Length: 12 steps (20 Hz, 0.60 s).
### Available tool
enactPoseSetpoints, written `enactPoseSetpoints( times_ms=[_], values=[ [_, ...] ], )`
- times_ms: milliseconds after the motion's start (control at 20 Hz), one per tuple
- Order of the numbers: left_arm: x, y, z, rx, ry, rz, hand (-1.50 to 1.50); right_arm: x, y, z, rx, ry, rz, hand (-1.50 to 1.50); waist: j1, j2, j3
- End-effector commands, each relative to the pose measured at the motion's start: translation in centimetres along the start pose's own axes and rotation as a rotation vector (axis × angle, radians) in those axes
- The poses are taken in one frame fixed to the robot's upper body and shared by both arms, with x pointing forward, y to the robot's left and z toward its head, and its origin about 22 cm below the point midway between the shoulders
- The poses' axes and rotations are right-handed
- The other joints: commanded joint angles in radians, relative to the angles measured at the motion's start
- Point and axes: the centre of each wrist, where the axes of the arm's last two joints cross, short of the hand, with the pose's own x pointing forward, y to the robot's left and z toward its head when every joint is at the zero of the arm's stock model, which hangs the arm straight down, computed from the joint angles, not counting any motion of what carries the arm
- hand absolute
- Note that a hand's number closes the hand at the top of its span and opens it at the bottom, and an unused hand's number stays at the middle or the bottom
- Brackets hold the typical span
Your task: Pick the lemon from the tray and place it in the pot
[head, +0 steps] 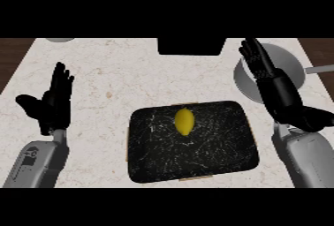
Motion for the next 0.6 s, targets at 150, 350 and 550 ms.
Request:
enactPoseSetpoints(
  times_ms=[150, 350, 550],
  values=[
    [3.6, -1.5, -0.9, -0.119, -0.139, 0.031, 0.00, 1.2, -5.1, -3.6, 0.249, -0.085, -0.211, 1.50, 0.036, 0.009, 0.032],
    [4.3, -2.3, -0.8, -0.200, -0.153, 0.068, 0.00, -0.1, -9.7, -1.9, 0.235, 0.064, 0.344, 1.50, 0.043, 0.023, 0.030],
    [4.7, -0.7, -1.2, -0.219, -0.140, 0.062, 0.00, -6.5, -9.0, 1.7, 0.355, -0.075, 0.215, -1.50, 0.034, 0.016, 0.033]
  ],
)
